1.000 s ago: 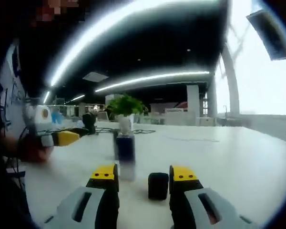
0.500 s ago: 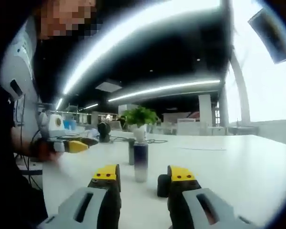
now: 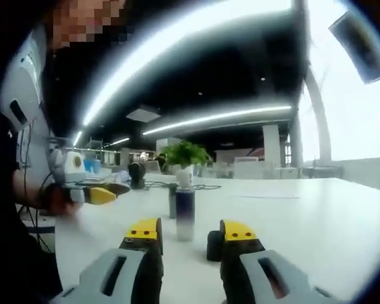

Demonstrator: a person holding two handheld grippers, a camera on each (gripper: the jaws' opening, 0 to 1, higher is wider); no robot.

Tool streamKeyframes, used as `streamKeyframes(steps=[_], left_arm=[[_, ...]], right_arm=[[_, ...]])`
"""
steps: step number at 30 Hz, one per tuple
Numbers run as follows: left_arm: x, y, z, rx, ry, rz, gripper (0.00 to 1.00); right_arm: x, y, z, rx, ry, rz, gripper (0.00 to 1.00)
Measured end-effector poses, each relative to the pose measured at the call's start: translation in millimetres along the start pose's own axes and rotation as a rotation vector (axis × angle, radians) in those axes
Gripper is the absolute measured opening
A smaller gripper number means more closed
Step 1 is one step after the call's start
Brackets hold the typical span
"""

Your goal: Pick up cosmetic bottle twist off cap place on table pick up cap screw tight cap place on table

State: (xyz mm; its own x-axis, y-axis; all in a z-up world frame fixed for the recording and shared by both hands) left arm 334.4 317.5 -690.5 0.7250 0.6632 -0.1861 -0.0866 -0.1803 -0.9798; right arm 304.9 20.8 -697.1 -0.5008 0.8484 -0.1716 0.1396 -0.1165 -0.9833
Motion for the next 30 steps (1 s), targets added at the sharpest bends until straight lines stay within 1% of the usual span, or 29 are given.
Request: streamKeyframes(steps=[2,4,9,10,16,21,25,28,30], left_arm=[[-0.1,-1.0,-3.2,-0.003,-0.002,0.005,0.32],[-2.0,-2.3,-10.7,-0.015,0.002,0.037,0.33],[-9.8,-1.2,-34.7,-0.018,0.009,0.031,0.32],[-11.8,-0.1,-37.8,-0.01,0.016,0.027,0.31],[-17.2,2.2,-49.2,0.003,0.045,0.026,0.31],[-14.9,5.1,-60.9,0.021,0.037,0.044,0.31],[-12.0,5.6,-67.7,0.017,0.019,0.055,0.3],[-14.1,4.5,-72.6,0.006,0.034,0.041,0.31],[-15.6,3.6,-76.4,0.003,0.047,0.047,0.32]], right_arm=[[-0.5,-1.1,0.5,-0.008,0.007,-0.011,0.27],[-0.9,-1.3,0.6,-0.008,0.011,-0.013,0.27],[-1.0,-3.9,1.4,-0.019,0.017,-0.027,0.27],[-1.0,-4.2,1.5,-0.021,0.016,-0.03,0.27],[-1.4,-4.6,1.5,-0.024,0.013,-0.027,0.27],[-2.8,-4.8,1.9,-0.026,0.018,-0.03,0.27],[-3.6,-3.9,1.7,-0.02,0.02,-0.025,0.27],[-4.2,-3.3,1.6,-0.016,0.013,-0.026,0.27],[-5.1,-3.3,1.6,-0.017,0.014,-0.033,0.27]])
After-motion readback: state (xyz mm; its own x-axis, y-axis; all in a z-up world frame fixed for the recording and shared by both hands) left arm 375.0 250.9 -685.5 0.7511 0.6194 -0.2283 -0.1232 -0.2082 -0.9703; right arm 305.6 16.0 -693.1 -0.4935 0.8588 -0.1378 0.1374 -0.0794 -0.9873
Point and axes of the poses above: the point that each gripper's makers call its tool centre point, and the gripper's own axes: z roughly backward along the fingers, x roughly to its left, y roughly out of its underside, the point moved 10 cm from there along z, roughly backward along the fingers, and after that the axes turned 10 degrees about z, right-handed, at the moved point
